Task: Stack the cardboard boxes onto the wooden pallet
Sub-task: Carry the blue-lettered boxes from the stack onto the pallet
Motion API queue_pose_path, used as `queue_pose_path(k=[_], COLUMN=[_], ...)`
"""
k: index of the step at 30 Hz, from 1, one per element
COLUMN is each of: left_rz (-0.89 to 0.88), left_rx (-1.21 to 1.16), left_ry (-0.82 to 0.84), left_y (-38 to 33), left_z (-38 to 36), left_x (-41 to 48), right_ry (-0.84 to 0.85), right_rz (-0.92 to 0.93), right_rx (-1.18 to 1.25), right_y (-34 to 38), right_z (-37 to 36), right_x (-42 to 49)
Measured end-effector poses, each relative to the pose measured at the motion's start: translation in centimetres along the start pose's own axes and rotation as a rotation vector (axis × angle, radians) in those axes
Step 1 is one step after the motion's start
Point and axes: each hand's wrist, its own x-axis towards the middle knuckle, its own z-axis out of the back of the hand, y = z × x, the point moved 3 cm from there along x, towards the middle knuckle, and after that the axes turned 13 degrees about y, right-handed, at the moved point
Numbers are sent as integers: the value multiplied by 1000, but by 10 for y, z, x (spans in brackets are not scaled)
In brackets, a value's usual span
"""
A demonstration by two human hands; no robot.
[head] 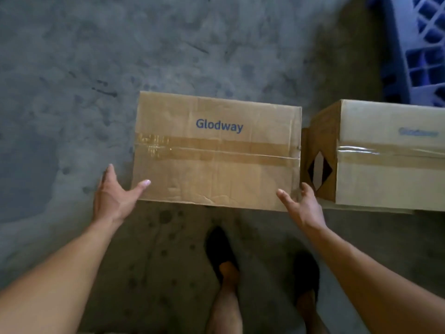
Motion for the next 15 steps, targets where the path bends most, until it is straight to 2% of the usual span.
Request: queue_pose_path(k=[7, 15], left_rz=[117, -46], left_rx=[-205, -564], left_ry=[165, 75], left_y=[14, -12], left_z=[-35, 4], left_x=[51, -2], right_ry=[4, -41], right_rz=[-62, 95], right_rx=[43, 197], right_y=[-25, 21], right_z=[-11, 41], right_x=[37, -3])
